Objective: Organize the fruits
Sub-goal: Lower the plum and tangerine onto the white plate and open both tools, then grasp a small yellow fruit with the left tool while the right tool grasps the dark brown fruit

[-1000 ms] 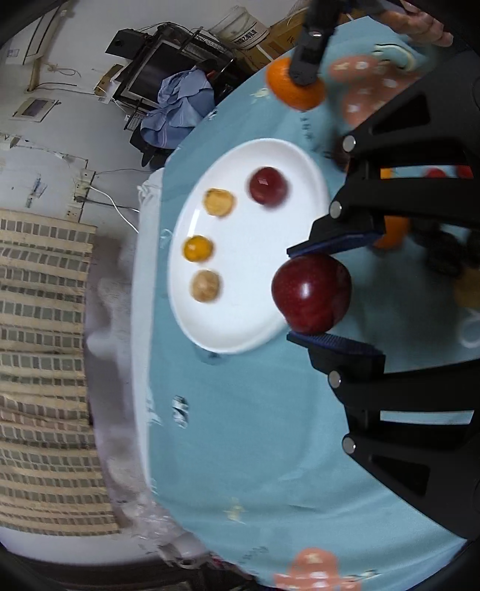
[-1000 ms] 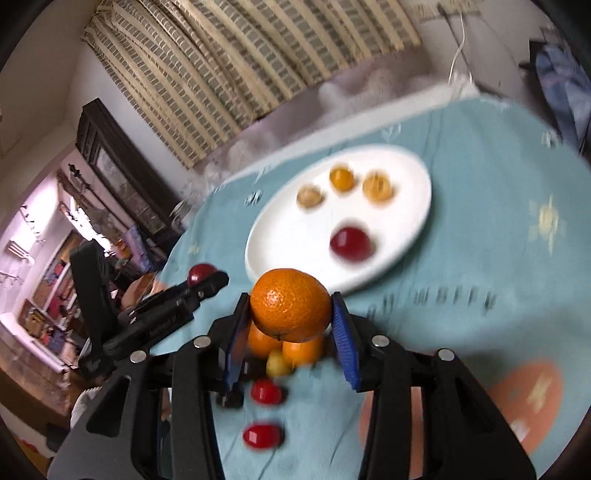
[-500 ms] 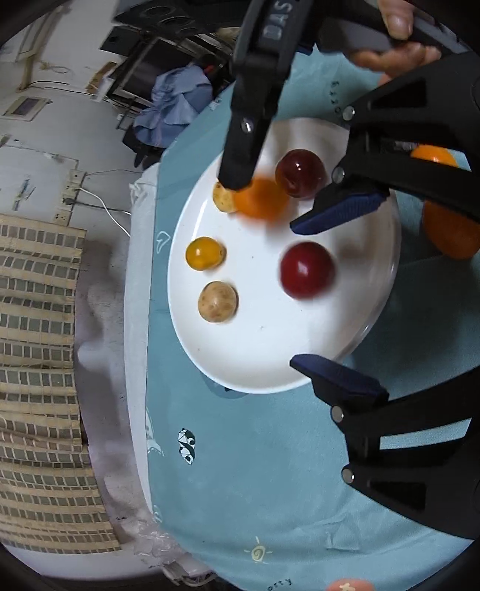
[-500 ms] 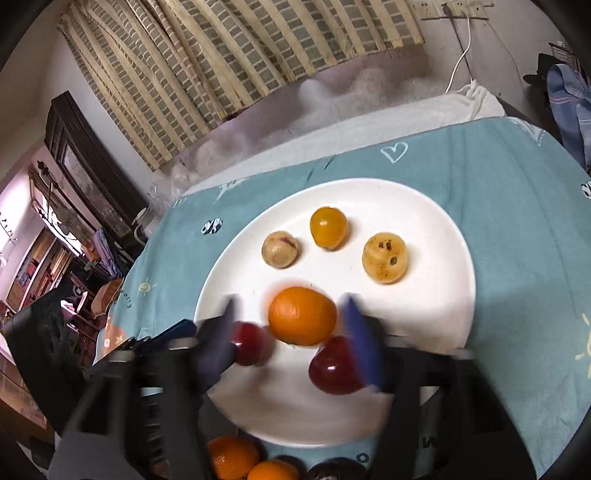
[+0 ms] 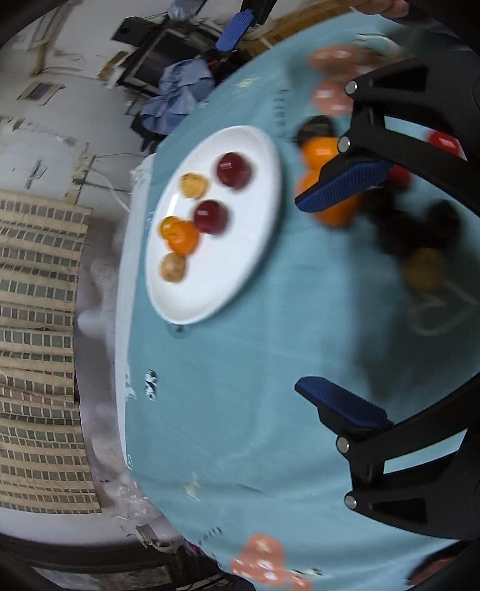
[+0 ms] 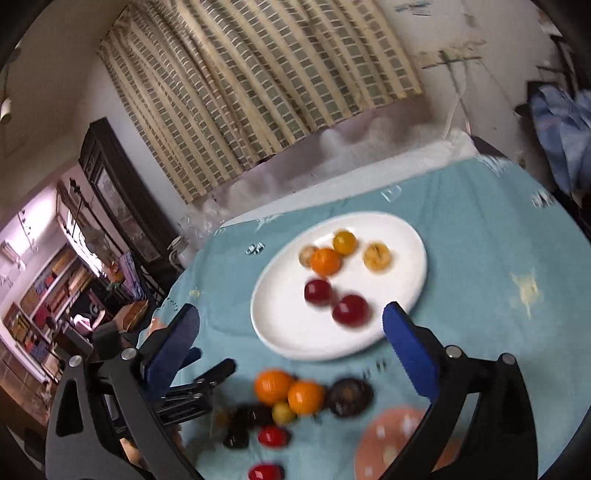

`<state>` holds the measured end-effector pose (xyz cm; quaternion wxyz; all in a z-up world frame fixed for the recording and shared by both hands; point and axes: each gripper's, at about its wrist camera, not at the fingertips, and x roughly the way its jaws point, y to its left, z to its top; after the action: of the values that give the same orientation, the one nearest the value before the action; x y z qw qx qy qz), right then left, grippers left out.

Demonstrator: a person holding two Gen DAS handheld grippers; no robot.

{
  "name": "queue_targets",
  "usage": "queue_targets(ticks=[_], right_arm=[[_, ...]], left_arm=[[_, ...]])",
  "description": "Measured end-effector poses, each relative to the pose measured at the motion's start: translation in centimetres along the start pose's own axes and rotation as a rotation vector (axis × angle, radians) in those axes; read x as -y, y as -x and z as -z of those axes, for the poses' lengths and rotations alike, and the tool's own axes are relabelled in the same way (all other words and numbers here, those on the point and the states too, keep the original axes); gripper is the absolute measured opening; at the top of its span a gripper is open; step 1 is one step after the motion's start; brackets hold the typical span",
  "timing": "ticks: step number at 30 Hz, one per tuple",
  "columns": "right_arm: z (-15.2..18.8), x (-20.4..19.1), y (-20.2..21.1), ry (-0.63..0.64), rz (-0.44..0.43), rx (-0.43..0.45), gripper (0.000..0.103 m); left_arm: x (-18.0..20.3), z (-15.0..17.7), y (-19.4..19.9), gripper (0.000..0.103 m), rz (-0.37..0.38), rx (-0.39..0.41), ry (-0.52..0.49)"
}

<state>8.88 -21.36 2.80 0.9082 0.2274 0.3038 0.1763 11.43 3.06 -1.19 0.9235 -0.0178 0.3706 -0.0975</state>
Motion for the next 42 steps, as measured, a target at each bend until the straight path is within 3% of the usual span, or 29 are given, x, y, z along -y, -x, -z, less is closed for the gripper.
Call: queue_targets(ticks=[5,9,11,16,25,32,38,40,42], right_arm=[[2.7,2.8,-0.2,-0.128,0.009,-0.093,0.100],[2.5,3.7,-0.2,-0.174,-0.007,-0.096,0.100],[2.5,3.8,-0.1,-0.183,-0.006,-0.096,0.100],[2.7,3.7,0.1,-0.178,-0.011,-0.107,0.100],[2.9,3.3,-0.2,-0.164,0.004,-0.118,0.100],[3.0,3.4,-0.2,-0.165,0.008,-0.121,0.100],[3.0,3.3,-0.2,-0.157,0.010,-0.118,0.100],[2.9,3.3,-0.2,-0.163,0.011,-0.115,0.100],[2.9,3.4,-0.1,-0.169,0.007,-0.112,0.100]], left_arm=[[0.9,3.7,2.4,0.093,-0.010,-0.016,-0.069],[0.9,5.5,3.3,0.096,-0.026,-0.035,-0.095],[0.6,6.0,3.4,0.096,0.002,-0.058,-0.085],[0.4,6.1,3.3,0.096,-0.026,-0.059,-0.092],[-2.3,5.3,2.6,0.096,-0.075,-0.071,0.012],[-2.5,5.1,3.0,0.096,-0.013,-0.058,0.028],[-2.4,5.3,1.5,0.098,-0.128,-0.110,-0.013],[-3.6,5.0,2.1,0.097,-0.194,-0.078,0.023],[-4.4,4.7,2.8,0.097,-0.188,-0.043,0.053]])
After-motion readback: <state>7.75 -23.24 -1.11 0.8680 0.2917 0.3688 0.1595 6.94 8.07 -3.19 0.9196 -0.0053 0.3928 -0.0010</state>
